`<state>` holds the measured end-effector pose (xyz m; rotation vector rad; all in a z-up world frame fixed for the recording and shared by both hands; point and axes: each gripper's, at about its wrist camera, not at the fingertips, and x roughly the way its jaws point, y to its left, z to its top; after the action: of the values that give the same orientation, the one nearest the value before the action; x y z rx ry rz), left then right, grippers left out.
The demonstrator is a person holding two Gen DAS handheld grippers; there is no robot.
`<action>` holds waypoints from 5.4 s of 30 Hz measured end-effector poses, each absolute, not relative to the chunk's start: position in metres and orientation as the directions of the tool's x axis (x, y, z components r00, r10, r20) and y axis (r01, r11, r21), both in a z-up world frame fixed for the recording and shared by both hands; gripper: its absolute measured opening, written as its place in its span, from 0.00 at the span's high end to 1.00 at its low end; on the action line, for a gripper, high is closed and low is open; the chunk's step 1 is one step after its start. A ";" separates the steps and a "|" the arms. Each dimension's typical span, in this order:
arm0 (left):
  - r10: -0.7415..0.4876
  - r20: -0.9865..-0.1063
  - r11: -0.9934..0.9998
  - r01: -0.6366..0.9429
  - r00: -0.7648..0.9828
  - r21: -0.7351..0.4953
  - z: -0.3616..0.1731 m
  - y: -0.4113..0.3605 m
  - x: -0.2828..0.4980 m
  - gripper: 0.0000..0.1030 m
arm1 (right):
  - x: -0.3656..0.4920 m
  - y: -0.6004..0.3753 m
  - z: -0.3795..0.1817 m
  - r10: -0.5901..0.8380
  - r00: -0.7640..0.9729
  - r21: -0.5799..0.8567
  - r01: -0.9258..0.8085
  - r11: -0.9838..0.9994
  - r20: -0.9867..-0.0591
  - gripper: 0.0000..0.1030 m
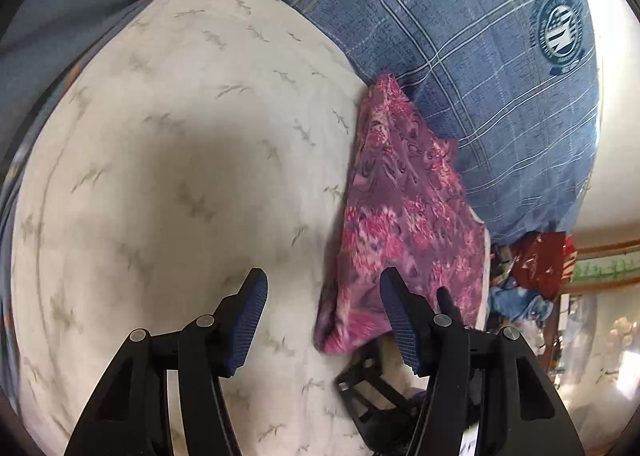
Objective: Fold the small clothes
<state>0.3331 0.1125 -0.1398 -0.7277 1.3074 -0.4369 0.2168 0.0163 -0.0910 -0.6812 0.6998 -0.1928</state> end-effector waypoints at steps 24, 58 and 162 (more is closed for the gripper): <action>-0.550 -0.805 0.835 0.132 0.223 -0.534 -0.097 -0.045 0.424 0.93 | 0.191 -0.046 -0.049 -0.115 0.809 -0.245 -0.036 0.969 -0.576 0.91; -0.424 -0.895 0.882 -0.164 0.136 -0.443 -0.125 0.086 0.406 0.67 | 0.171 -0.006 -0.067 0.023 0.725 -0.275 -0.289 0.917 -0.689 0.46; -0.520 -0.824 0.854 0.113 0.224 -0.508 -0.219 -0.256 0.403 0.49 | 0.142 -0.465 -0.046 0.297 0.825 0.774 0.240 0.586 -0.481 0.59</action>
<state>0.4027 -0.2565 -0.2189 -0.3768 1.2773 -0.4513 0.1424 -0.4653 -0.0458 0.9613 0.6240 0.0356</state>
